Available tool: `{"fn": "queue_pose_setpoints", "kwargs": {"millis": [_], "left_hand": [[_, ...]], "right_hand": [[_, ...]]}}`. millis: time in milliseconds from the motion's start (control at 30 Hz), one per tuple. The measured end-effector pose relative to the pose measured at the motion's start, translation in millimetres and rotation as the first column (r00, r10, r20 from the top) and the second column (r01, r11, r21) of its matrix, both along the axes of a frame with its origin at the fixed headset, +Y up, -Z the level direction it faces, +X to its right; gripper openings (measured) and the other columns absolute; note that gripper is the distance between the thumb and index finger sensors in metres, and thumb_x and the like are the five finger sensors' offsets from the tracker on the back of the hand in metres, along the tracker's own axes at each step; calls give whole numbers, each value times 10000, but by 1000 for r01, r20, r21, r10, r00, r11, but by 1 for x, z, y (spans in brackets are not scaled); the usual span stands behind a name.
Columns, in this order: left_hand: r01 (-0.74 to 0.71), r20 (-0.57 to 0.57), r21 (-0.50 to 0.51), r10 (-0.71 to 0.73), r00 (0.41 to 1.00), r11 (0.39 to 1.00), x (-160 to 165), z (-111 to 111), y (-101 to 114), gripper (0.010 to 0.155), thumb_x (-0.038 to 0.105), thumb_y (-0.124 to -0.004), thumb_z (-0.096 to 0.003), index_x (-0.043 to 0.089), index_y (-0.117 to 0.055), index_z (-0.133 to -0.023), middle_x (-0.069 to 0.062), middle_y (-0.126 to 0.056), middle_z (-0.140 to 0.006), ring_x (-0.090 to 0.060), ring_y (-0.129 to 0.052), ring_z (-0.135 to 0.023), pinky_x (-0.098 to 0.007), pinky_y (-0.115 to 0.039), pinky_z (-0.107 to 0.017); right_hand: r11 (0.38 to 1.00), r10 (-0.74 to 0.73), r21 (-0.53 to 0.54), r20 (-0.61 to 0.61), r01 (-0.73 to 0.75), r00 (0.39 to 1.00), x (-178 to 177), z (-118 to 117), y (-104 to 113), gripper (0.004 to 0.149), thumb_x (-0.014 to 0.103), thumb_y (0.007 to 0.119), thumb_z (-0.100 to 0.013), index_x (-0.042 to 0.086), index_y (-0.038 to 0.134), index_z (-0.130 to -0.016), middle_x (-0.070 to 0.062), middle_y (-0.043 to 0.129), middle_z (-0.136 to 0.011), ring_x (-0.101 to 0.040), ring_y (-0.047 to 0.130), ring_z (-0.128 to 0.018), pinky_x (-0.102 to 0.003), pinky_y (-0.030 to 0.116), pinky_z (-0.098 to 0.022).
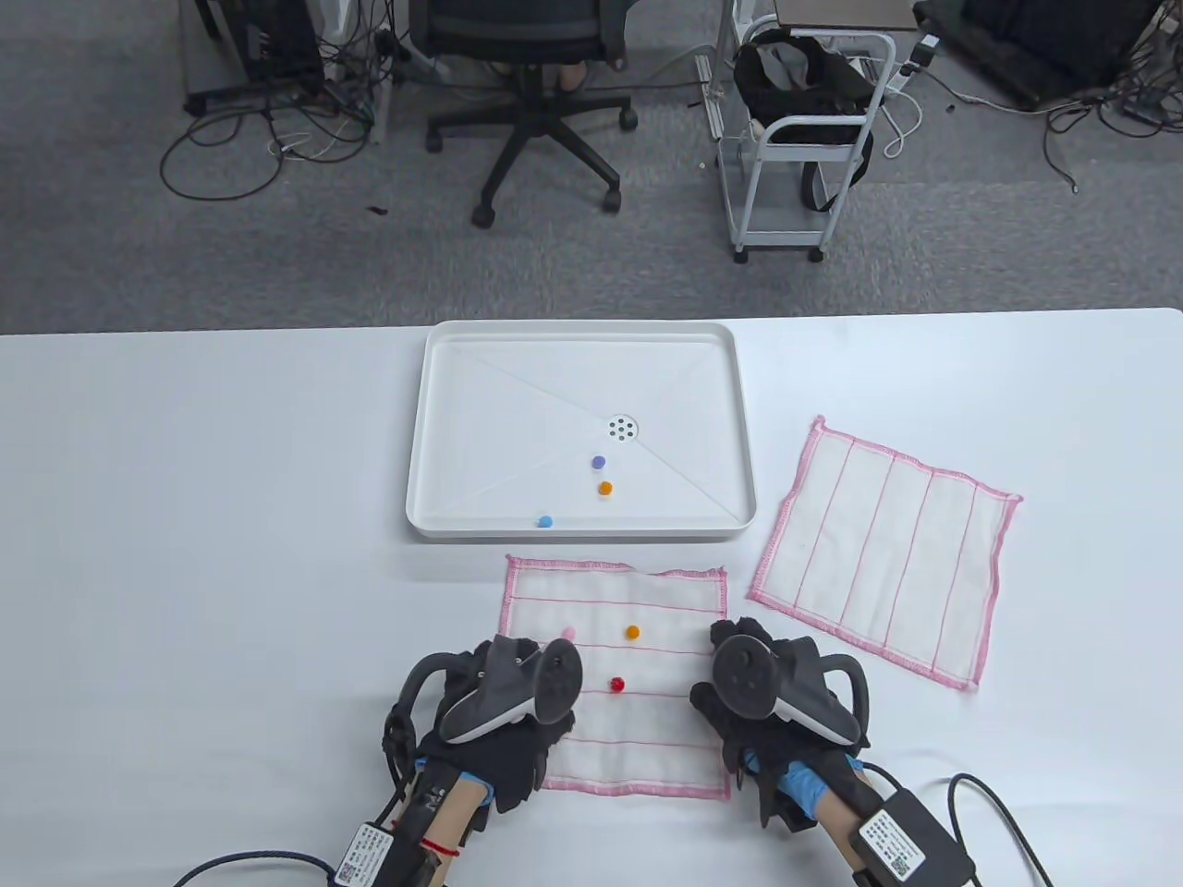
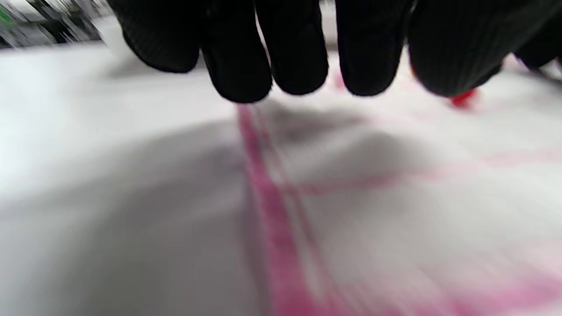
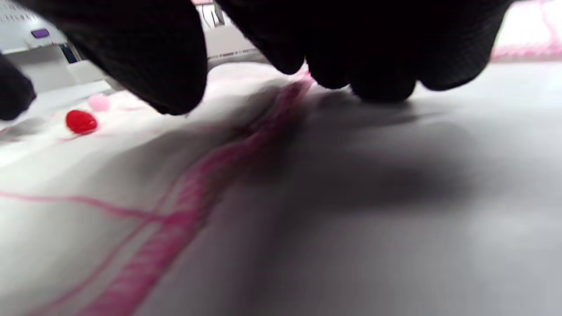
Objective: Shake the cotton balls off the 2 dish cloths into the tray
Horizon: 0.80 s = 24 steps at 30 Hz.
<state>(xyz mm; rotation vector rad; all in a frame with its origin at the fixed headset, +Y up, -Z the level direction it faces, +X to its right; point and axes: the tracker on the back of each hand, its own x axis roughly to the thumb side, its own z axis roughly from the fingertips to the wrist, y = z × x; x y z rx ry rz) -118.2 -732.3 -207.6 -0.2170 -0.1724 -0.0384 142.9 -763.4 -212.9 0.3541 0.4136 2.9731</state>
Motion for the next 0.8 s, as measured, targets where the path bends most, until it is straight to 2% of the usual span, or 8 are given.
{"fn": "queue_pose_setpoints", "kwargs": {"millis": [100,200,300,367,433,533,700,800], "left_hand": [[10,-131,-28,-14,991,1000,-20,-11,-7,589,547,-807,-472,334,-718,-1014,-33,-725,-1130,-354,-787,-1026,-625,-630,-726],[-83,-224,-76,64,972,994,-31,-20,-22,690,581,-763,-481,259,-635,-1077,-94,-657,-1166,-407,-732,-1039,-644,-592,-726],[-66,-252,-58,50,966,996,-27,-27,-27,701,610,-754,-471,235,-670,-1058,-100,-668,-1138,-399,-721,-1013,-649,-570,-725],[-42,-277,-31,32,960,999,-19,-30,-30,673,579,-809,-458,234,-693,-1024,-88,-705,-1105,-385,-746,-992,-650,-578,-720],[-15,-253,-10,12,967,1000,-13,-33,-26,573,526,-871,-442,270,-758,-942,-25,-807,-1014,-349,-807,-961,-653,-588,-714],[-119,-275,-10,112,955,993,-13,-33,-26,453,425,-952,-436,259,-865,-848,-8,-893,-910,-317,-851,-910,-657,-589,-700],[-138,-224,-11,132,965,990,-17,-21,-22,465,454,-901,-464,340,-794,-901,-7,-847,-1038,-294,-859,-955,-605,-659,-698],[-192,-183,10,191,964,981,-19,-16,-18,475,427,-877,-477,364,-744,-929,19,-911,-993,-169,-1030,-794,-488,-815,-622]], "right_hand": [[997,71,4,70,-71,995,-2,-5,-2,831,505,817,-484,7,476,-1055,-334,518,-1048,-509,728,-812,-575,712,-554],[1000,17,-14,226,-14,974,3,-7,-2,841,493,825,-484,-40,484,-1039,-379,513,-1021,-523,746,-769,-584,720,-529],[999,25,-48,241,-14,970,6,-11,-1,768,464,840,-482,-17,572,-1019,-363,540,-1013,-512,759,-757,-579,725,-524],[999,12,-50,257,1,966,7,-14,-2,756,455,851,-478,0,575,-1015,-340,540,-1007,-499,745,-745,-577,705,-527],[997,-62,-17,261,69,963,7,-18,-3,661,418,883,-472,106,636,-1000,-248,621,-994,-449,770,-733,-560,712,-531],[986,-167,24,283,167,944,9,-19,-5,486,331,935,-455,173,790,-891,-192,721,-944,-421,801,-686,-546,725,-512],[958,-283,53,308,281,908,18,-17,-5,401,318,955,-447,246,829,-820,-175,740,-953,-397,812,-687,-520,733,-509],[915,-403,132,232,382,885,22,-16,-3,379,322,958,-439,260,839,-794,-158,861,-904,-320,962,-633,-457,858,-444]]}}
